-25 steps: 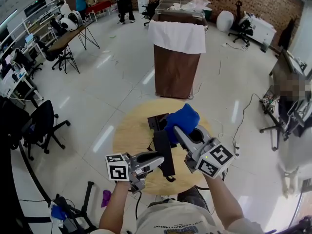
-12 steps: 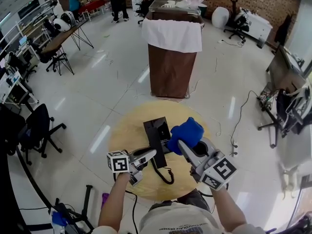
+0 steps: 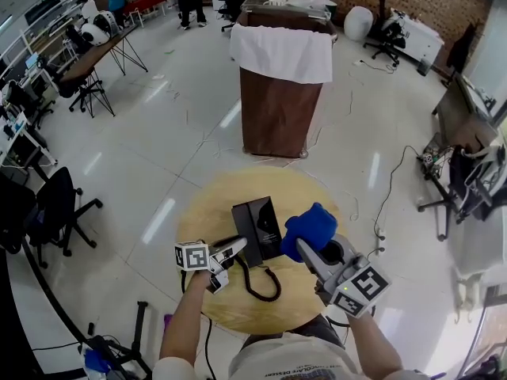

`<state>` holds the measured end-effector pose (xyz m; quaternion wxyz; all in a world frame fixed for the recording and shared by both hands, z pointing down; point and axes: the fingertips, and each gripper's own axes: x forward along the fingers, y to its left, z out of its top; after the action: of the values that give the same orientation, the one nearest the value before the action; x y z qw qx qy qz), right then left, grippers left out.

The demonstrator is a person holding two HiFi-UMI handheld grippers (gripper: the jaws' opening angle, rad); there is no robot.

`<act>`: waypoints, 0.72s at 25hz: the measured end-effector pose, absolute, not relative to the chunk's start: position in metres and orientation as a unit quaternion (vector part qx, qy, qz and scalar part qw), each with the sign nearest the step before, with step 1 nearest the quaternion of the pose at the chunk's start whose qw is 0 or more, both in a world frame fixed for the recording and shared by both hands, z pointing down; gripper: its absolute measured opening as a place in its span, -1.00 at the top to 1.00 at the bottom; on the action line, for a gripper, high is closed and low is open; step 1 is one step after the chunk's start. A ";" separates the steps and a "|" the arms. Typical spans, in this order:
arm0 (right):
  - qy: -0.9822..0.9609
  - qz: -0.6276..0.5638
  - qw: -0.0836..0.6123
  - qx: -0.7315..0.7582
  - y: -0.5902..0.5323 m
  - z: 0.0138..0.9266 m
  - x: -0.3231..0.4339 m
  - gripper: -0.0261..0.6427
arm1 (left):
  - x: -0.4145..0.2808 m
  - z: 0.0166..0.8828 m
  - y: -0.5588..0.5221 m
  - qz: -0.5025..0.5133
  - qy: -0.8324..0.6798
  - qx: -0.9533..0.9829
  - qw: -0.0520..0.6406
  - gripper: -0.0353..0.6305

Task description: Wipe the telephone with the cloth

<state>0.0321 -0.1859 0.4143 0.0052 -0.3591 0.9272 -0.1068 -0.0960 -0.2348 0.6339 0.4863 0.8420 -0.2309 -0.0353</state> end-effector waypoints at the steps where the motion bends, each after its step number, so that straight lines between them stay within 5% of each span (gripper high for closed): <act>1: 0.927 -0.109 0.004 -0.360 -0.187 0.416 0.032 0.73 | -0.096 0.638 -0.236 -0.033 -0.229 0.840 0.490 0.71; 18: 0.927 -0.119 -0.021 -0.355 -0.195 0.436 0.012 0.73 | -0.091 0.657 -0.248 -0.025 -0.250 0.816 0.521 0.67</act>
<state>0.0120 -0.1948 0.4361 -0.0211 -0.3547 0.9272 -0.1187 -0.0913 -0.2481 0.6567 0.5212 0.8156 -0.2501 -0.0248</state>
